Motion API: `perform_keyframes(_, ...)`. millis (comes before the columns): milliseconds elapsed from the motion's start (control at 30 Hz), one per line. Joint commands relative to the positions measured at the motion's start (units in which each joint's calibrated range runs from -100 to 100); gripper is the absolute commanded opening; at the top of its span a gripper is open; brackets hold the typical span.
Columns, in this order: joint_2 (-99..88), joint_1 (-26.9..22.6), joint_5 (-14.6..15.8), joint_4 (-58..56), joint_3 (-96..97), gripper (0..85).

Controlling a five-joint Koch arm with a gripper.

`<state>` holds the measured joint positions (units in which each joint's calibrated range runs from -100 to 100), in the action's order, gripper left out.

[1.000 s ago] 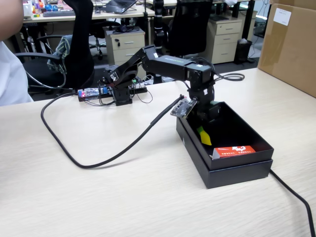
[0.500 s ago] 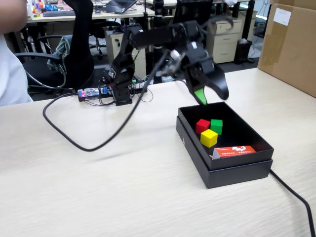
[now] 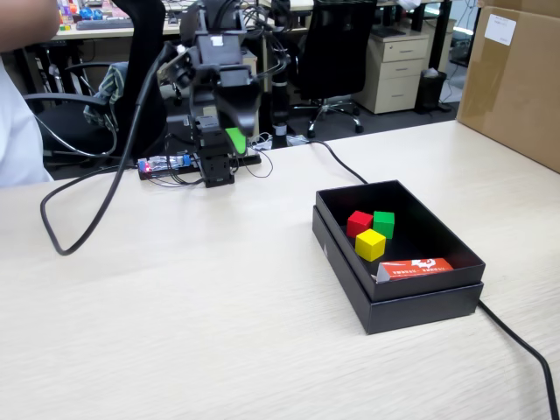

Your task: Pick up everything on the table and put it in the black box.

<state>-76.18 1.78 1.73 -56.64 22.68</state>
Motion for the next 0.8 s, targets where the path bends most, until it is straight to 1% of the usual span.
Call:
perform_keyframes(0,-10.3,1.3,-0.9,10.3,8.3,48.4)
perform_keyframes(133,-16.7,1.7,-1.2,15.8,20.2,50.7)
perform_keyframes(167,-19.5,1.6,-1.1,17.6,25.9,51.3)
perform_keyframes(267,-22.9,1.4,-1.4,23.2,33.4,51.2)
perform_keyframes(500,-23.8,1.4,-1.5,24.9,39.8,52.3)
perform_keyframes(633,-23.8,1.4,-2.2,33.5,47.3,52.3)
perform_keyframes(767,-23.8,1.5,-3.8,43.4,57.1,52.3)
